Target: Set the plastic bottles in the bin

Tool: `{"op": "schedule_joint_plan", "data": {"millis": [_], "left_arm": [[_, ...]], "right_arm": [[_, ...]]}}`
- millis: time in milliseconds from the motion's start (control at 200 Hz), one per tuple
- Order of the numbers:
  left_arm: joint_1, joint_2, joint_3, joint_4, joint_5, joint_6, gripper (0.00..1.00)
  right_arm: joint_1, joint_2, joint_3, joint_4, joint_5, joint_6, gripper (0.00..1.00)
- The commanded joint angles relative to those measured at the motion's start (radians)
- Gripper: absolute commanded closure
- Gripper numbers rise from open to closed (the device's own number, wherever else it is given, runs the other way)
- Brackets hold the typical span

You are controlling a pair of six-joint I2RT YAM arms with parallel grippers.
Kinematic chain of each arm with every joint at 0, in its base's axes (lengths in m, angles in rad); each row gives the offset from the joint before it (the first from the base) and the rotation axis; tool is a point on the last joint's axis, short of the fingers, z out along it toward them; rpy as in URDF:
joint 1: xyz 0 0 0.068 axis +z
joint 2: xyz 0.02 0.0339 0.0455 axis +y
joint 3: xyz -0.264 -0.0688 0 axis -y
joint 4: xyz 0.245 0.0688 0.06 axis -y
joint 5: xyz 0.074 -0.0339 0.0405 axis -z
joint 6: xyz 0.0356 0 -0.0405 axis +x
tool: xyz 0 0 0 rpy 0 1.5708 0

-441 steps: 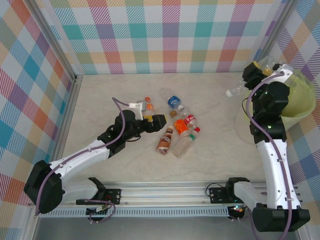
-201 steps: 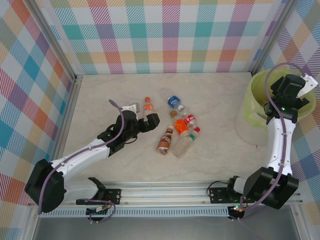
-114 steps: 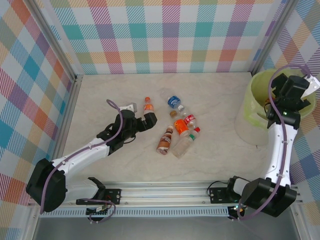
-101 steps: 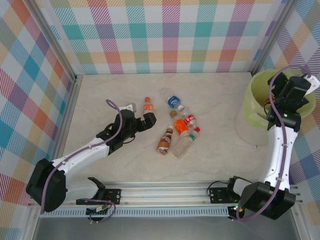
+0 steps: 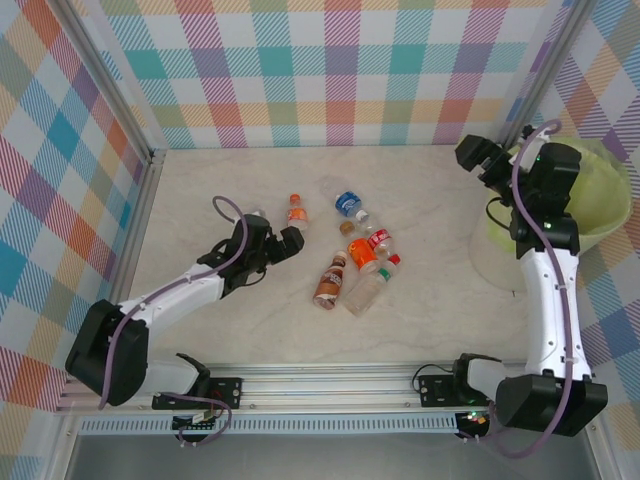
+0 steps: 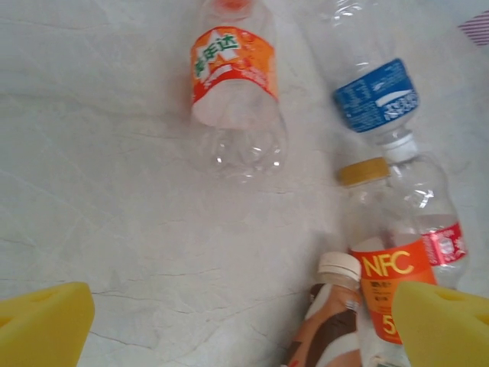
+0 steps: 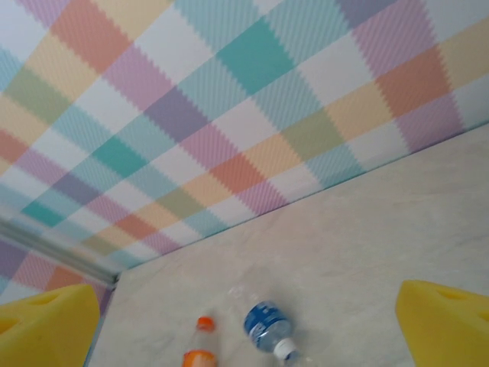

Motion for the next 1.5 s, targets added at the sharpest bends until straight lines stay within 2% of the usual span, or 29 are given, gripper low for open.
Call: {"op": "schedule_joint_plan", "data": {"millis": [0, 295, 465, 775, 920, 1165, 1355, 1495], "left_arm": [[0.02, 0.057, 0.073, -0.094, -0.001, 0.021, 0.0], [0.034, 0.29, 0.284, -0.234, 0.035, 0.111, 0.0], [0.034, 0.436, 0.421, -0.303, -0.003, 0.156, 0.0], [0.034, 0.636, 0.653, -0.429, -0.091, 0.266, 0.01], [0.034, 0.68, 0.693, -0.446, -0.096, 0.284, 0.12], [0.033, 0.691, 0.687, -0.415, -0.024, 0.314, 0.37], [0.029, 0.645, 0.641, -0.391, 0.013, 0.334, 0.48], [0.03, 0.576, 0.562, -0.316, 0.083, 0.344, 0.53]], "right_arm": [[0.047, -0.056, -0.06, 0.059, -0.065, 0.007, 0.0], [0.188, -0.081, -0.242, 0.169, -0.057, 0.035, 0.0], [0.265, -0.037, -0.253, 0.198, -0.044, 0.036, 0.0], [0.332, 0.037, -0.208, 0.152, -0.005, 0.003, 0.0], [0.337, 0.042, -0.204, 0.15, 0.003, -0.003, 0.0], [0.343, 0.046, -0.196, 0.146, 0.003, -0.001, 0.0], [0.347, 0.053, -0.195, 0.149, 0.002, 0.004, 0.0], [0.35, 0.069, -0.194, 0.157, 0.001, 0.017, 0.0]]}}
